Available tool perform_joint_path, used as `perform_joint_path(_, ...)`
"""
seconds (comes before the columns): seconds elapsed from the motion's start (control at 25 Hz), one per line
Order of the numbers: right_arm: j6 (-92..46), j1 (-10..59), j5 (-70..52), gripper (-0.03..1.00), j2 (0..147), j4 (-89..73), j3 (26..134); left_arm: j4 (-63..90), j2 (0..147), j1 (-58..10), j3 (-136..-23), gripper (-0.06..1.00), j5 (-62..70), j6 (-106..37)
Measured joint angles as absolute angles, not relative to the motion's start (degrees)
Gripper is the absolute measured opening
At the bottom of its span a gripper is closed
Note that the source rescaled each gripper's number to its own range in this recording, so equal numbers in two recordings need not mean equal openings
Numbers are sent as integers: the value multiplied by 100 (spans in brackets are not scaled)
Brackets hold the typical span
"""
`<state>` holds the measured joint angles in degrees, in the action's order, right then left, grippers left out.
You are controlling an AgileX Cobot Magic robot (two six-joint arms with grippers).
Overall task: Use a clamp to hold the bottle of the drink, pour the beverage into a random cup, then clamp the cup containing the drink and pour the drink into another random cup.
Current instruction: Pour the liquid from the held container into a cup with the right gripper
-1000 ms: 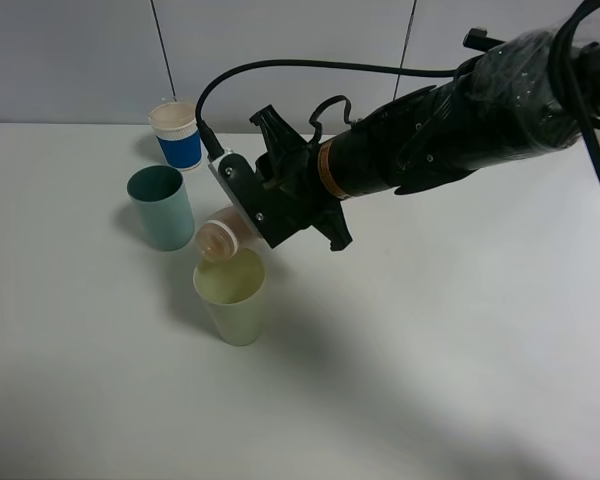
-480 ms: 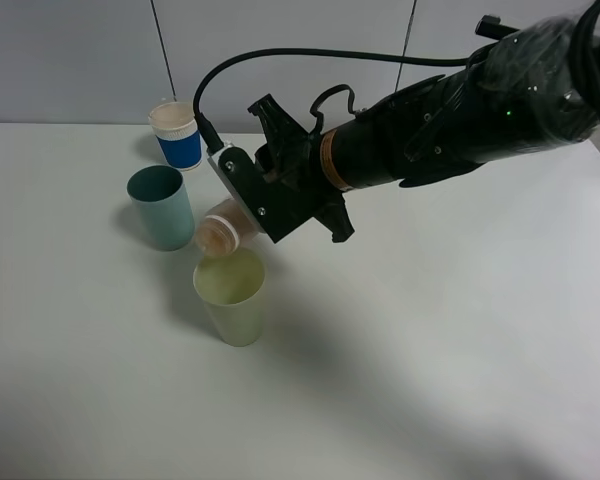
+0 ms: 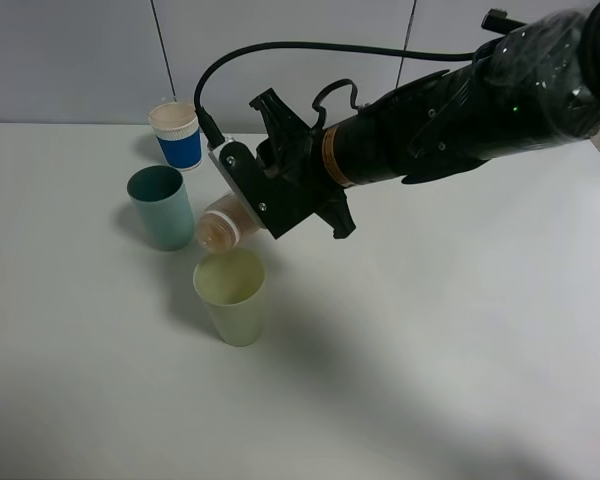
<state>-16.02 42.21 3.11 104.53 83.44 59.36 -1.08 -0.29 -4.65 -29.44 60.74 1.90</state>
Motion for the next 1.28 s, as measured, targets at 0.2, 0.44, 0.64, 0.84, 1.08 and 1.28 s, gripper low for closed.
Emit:
perform_joint_path(0.2,-1602,4221,286,2,10355,8344,5936,-108,-29,-465,-2944,95,6074,190)
perform_joint_path(0.44,-1634,4221,286,2,10329,8344,5936,-108,-29,-465,-2944,95,6074,190)
perform_joint_path(0.64,-1985,4221,286,2,10329,8344,5936,-108,-29,-465,-2944,95,6074,190)
perform_joint_path(0.84,-2134,4221,286,2,10329,8344,5936,-108,-29,-465,-2944,95,6074,190)
perform_joint_path(1.08,-2234,4221,286,2,10329,8344,5936,-108,-29,-465,-2944,95,6074,190)
perform_joint_path(1.28,-2236,4221,286,2,10329,8344,5936,-108,-29,-465,-2944,95,6068,190)
